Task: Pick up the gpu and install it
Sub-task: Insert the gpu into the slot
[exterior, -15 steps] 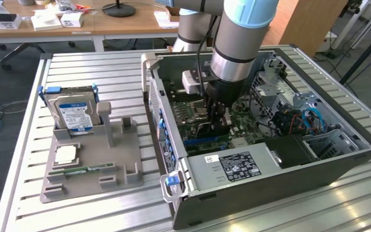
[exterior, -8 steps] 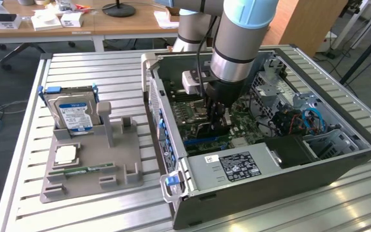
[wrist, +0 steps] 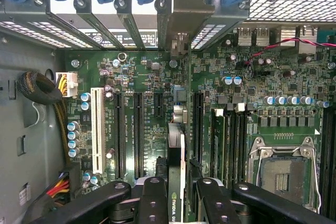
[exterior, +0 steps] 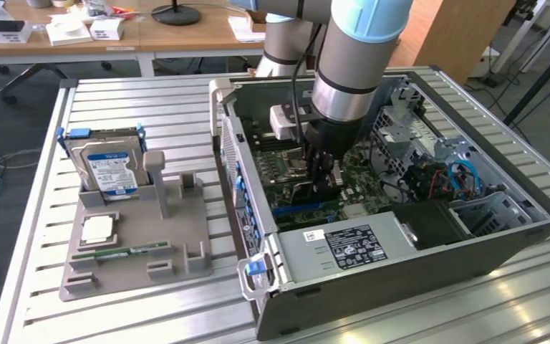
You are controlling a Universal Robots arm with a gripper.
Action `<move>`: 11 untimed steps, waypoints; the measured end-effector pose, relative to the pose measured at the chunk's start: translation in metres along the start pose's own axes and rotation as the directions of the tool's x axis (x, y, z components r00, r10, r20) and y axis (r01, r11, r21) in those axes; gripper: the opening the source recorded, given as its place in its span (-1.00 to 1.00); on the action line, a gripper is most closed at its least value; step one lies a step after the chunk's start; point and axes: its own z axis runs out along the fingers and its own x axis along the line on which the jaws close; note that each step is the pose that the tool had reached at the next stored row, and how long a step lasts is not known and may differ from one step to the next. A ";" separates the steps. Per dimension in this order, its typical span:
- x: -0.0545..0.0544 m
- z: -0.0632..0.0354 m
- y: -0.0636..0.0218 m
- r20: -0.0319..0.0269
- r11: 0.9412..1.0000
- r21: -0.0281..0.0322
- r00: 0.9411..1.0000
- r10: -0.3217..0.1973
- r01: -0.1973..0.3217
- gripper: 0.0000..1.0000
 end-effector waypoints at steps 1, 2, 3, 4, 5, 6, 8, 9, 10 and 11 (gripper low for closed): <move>0.000 0.0000 0.0000 0.000 1.000 0.000 1.000 0.000 0.000 -0.47; 0.000 0.0000 0.0000 0.000 1.000 0.000 1.000 0.000 0.000 -0.47; 0.000 0.0000 0.0000 0.000 1.000 0.000 1.000 0.000 0.000 -0.47; 0.000 0.0001 0.0000 0.000 1.000 0.000 1.000 0.000 0.000 -0.47; 0.000 0.0000 0.0000 0.000 1.000 0.000 1.000 0.000 0.000 -0.47; 0.000 0.0000 0.0000 0.000 1.000 0.000 1.000 0.000 0.000 -0.47; 0.000 0.0000 0.0000 0.000 1.000 0.000 1.000 0.000 0.000 -0.47; 0.000 0.0000 0.0000 0.000 1.000 0.000 1.000 0.000 0.000 -0.47; 0.000 0.0001 0.0000 0.000 1.000 0.000 1.000 0.000 0.000 -0.47; 0.000 0.0001 0.0000 0.000 1.000 0.000 1.000 0.000 0.000 -0.47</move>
